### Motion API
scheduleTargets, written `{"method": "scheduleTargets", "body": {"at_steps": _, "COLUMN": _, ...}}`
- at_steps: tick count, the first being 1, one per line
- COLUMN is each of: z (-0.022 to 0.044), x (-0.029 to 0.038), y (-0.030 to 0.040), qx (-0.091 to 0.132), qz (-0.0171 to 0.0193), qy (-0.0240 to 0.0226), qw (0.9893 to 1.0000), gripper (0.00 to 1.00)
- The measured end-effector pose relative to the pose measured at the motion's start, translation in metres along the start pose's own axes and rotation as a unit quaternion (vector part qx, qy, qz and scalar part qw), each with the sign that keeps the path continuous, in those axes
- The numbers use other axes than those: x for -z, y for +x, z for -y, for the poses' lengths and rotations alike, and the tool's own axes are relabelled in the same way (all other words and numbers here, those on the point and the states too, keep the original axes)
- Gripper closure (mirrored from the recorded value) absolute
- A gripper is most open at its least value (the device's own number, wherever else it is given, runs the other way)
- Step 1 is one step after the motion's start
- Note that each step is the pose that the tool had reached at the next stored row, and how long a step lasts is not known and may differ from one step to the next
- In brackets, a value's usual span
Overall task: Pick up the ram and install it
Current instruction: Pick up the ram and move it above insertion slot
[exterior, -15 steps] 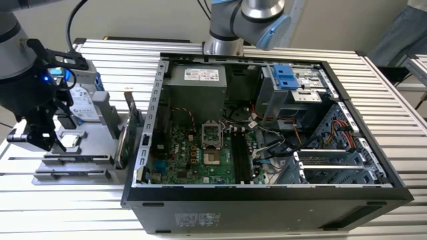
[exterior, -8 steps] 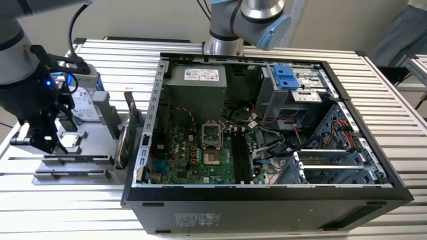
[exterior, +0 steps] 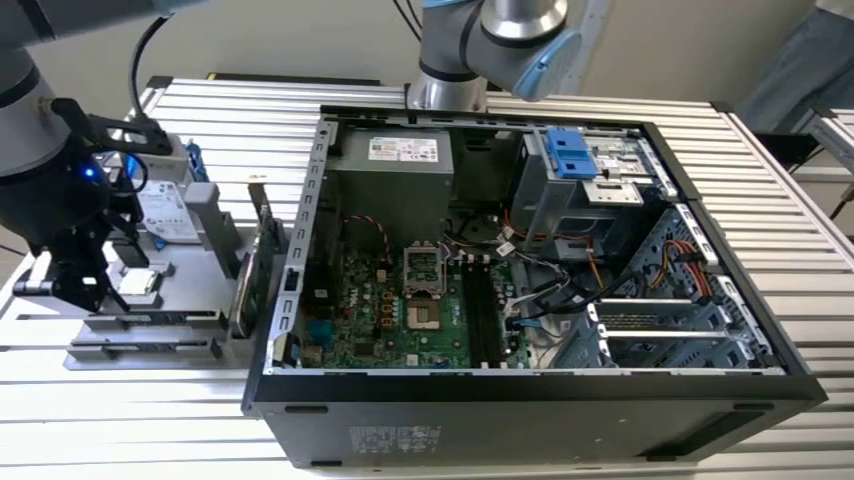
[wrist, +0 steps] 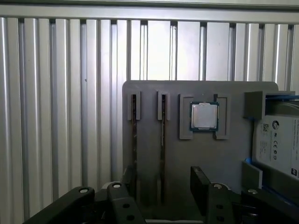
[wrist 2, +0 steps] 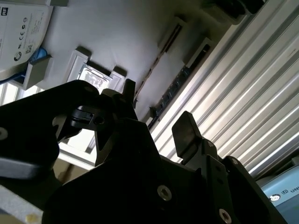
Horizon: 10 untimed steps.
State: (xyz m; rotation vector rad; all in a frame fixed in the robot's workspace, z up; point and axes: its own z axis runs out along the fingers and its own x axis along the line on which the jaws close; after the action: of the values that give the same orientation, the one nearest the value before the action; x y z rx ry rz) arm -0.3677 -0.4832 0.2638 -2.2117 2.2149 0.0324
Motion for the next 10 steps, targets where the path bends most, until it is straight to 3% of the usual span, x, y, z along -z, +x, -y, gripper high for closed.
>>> {"method": "scheduleTargets", "body": {"at_steps": 10, "z": -0.0007, "x": -0.0083, "y": 0.0035, "qx": 0.000, "qz": 0.0000, "qy": 0.0000, "qw": 1.0000, "gripper": 0.00}}
